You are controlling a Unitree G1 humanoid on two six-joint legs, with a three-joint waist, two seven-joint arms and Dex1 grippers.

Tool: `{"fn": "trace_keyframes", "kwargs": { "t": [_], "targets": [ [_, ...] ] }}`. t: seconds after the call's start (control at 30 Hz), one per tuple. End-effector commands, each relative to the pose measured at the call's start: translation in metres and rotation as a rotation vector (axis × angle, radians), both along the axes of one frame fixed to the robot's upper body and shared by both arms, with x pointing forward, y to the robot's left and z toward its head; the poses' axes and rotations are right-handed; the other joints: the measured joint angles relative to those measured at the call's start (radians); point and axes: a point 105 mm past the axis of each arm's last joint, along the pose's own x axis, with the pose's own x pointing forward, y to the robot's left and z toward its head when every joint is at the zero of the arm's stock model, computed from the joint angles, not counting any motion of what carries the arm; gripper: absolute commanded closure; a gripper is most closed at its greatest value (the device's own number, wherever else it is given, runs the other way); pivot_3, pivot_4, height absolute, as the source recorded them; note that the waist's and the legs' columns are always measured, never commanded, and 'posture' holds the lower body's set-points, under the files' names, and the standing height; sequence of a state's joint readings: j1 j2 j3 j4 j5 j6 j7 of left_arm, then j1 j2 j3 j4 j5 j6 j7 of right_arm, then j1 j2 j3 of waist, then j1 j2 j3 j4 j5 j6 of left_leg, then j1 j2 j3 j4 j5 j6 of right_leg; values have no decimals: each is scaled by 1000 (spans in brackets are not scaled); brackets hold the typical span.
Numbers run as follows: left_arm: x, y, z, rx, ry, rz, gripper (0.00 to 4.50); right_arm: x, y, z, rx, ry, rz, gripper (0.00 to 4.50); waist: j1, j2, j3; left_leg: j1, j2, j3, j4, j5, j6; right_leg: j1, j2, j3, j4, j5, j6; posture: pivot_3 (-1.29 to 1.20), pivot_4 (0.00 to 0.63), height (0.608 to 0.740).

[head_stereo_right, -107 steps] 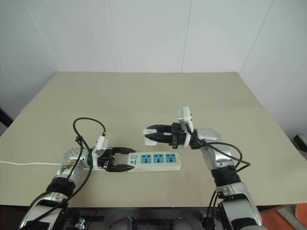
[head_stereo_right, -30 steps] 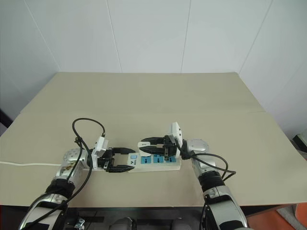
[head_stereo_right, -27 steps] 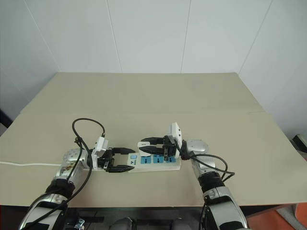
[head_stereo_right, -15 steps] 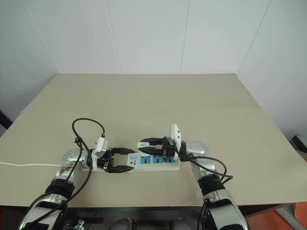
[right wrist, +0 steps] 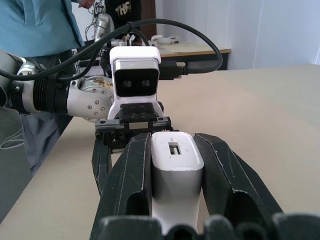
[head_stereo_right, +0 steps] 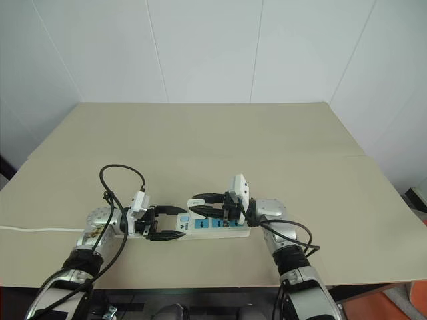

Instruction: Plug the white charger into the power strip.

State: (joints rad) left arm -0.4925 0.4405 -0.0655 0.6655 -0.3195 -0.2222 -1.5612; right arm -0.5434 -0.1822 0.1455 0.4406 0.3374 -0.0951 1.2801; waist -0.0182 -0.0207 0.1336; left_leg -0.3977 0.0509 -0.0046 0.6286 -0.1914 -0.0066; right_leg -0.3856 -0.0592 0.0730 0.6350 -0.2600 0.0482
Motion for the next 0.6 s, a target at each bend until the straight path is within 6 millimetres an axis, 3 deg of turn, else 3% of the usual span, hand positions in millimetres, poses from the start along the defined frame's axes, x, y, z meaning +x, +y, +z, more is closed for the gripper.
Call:
{"fn": "trace_keyframes", "kwargs": {
  "t": [0.03, 0.6],
  "targets": [
    [-8, -1, -18, 64, 57, -24, 1363, -7, 5, -18, -62, 63, 50, 3375, 0, 0, 0, 0, 0, 0, 0, 0, 0, 0, 0, 0, 0, 0, 0, 0, 150, 740],
    [-9, -1, -20, 71, 56, -26, 1363, 8, -23, -36, -149, 121, -3, 3375, 2, 0, -2, 2, 0, 0, 0, 0, 0, 2, 0, 0, -2, 0, 0, 0, 150, 740]
  ]
}}
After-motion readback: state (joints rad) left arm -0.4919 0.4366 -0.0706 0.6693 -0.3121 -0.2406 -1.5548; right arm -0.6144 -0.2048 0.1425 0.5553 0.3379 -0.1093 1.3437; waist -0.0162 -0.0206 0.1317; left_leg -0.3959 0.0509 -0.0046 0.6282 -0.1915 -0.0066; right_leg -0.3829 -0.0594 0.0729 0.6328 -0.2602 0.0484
